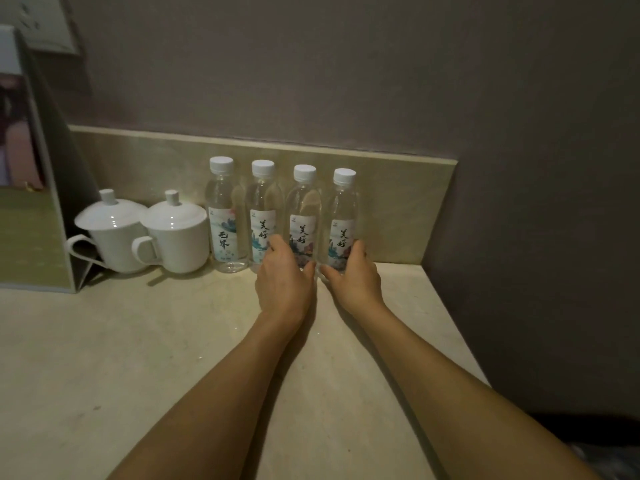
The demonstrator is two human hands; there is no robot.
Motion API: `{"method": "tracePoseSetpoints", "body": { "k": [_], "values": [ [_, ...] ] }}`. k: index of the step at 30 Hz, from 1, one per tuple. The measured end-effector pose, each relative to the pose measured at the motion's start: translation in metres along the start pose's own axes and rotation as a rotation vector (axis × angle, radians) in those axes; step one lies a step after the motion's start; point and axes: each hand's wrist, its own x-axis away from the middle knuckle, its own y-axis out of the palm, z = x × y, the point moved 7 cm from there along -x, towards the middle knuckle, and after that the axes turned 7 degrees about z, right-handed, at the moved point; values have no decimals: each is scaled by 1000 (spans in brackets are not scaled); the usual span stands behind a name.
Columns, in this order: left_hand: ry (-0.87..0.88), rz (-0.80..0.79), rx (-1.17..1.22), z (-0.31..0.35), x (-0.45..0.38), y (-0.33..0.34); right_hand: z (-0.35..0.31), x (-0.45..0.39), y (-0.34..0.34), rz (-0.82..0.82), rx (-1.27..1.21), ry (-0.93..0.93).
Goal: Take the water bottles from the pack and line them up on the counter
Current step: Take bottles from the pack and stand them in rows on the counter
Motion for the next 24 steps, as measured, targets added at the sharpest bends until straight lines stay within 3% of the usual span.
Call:
{"method": "tracePoseSetpoints", "body": {
  "k": [24],
  "values": [
    [18,14,-2,-2,-6,7,-4,-5,4,35,17,-2]
  ]
}}
